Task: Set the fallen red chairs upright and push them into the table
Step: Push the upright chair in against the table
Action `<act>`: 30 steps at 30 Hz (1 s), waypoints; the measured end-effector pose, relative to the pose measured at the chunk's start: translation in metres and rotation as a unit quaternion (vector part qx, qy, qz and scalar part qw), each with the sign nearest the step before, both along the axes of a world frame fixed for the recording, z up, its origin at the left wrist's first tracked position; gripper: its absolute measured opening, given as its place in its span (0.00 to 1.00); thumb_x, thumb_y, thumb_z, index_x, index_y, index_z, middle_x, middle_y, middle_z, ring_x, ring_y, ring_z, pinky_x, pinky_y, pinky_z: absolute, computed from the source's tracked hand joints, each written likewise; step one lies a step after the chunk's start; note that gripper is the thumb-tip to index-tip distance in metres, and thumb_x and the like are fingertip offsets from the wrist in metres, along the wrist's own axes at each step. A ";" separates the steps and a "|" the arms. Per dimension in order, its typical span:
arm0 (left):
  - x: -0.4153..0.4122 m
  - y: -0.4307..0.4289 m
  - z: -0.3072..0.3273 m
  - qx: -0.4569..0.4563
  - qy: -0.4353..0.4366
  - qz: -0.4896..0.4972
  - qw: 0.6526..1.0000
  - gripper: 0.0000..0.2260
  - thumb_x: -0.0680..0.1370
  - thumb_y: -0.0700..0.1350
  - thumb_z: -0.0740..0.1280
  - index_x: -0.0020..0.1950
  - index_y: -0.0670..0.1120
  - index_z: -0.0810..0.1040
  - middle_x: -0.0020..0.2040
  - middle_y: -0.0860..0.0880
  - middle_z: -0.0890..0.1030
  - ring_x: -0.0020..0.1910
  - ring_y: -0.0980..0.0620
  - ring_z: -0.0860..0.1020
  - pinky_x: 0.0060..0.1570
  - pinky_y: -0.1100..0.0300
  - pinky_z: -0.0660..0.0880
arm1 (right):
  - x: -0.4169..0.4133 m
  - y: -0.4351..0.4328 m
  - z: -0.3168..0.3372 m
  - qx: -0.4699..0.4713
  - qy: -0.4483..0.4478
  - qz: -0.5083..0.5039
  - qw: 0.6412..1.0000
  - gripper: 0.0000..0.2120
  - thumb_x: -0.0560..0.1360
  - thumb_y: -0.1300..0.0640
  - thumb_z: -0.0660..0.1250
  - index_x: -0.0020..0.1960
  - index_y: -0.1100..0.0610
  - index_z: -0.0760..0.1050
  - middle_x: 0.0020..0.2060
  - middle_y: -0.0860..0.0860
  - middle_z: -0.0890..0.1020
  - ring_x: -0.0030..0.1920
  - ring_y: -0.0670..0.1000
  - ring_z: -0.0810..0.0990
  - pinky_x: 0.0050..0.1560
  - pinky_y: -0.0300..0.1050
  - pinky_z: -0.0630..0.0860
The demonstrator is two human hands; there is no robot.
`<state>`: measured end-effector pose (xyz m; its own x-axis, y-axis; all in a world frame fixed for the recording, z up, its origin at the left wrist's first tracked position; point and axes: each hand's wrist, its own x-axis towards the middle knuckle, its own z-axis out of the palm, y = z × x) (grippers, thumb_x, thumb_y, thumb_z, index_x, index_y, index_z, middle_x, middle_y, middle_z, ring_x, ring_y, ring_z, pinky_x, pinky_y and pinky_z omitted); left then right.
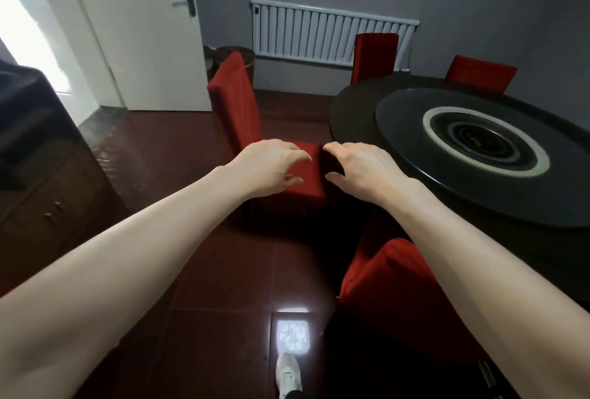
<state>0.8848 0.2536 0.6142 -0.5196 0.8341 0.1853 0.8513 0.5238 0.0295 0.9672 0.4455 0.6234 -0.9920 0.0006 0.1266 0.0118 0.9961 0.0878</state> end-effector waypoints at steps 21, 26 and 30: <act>-0.367 -0.048 0.005 -0.002 -0.002 0.098 0.995 0.25 0.76 0.52 0.70 0.72 0.52 0.70 0.68 0.52 0.74 0.68 0.51 0.69 0.66 0.55 0.67 | -0.389 -0.018 -0.005 -0.041 -0.004 0.079 0.996 0.28 0.77 0.44 0.64 0.74 0.52 0.63 0.61 0.52 0.78 0.60 0.58 0.77 0.55 0.52 0.74; -0.460 -0.058 -0.018 0.005 -0.013 0.087 0.996 0.26 0.76 0.52 0.70 0.72 0.52 0.69 0.69 0.52 0.73 0.69 0.51 0.68 0.67 0.56 0.66 | -0.471 -0.025 -0.026 -0.054 -0.008 0.067 0.996 0.29 0.76 0.44 0.65 0.74 0.51 0.63 0.61 0.51 0.78 0.60 0.57 0.78 0.54 0.52 0.75; -0.538 -0.062 -0.035 0.000 -0.017 0.055 0.998 0.26 0.76 0.51 0.71 0.73 0.52 0.68 0.70 0.51 0.72 0.70 0.51 0.67 0.68 0.59 0.64 | -0.533 -0.032 -0.042 -0.070 -0.019 0.037 0.997 0.29 0.76 0.43 0.64 0.74 0.50 0.63 0.62 0.51 0.78 0.60 0.57 0.78 0.55 0.50 0.74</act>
